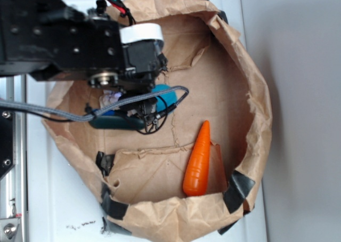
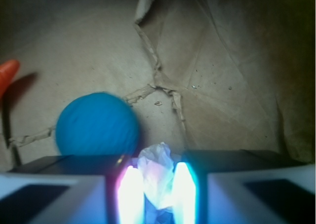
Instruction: Grab the white paper.
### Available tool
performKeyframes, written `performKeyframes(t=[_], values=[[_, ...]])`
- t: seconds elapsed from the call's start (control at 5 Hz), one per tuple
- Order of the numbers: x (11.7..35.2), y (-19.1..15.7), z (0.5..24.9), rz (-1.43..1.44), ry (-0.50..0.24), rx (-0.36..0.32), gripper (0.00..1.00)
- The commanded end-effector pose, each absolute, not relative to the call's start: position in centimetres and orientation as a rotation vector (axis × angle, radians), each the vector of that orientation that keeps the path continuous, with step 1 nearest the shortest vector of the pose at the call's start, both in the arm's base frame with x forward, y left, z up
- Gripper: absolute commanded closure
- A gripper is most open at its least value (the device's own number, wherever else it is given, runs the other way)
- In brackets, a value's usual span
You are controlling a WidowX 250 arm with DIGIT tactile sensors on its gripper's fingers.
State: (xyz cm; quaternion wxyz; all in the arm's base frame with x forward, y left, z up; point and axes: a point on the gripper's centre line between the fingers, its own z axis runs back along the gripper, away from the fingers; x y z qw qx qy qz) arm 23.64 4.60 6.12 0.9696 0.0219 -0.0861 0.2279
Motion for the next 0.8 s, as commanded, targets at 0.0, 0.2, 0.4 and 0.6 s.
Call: performKeyframes(t=[0.0, 0.2, 0.4, 0.6], values=[[24.1, 4.9, 9.2, 0.501, -0.224, -0.028, 1.0], [24.2, 5.1, 13.0, 0.523, -0.215, -0.143, 1.0], [23.8, 5.5, 15.8, 0.526, -0.203, -0.219, 1.0], [23.2, 5.6, 18.0, 0.54, -0.213, -0.262, 1.0]])
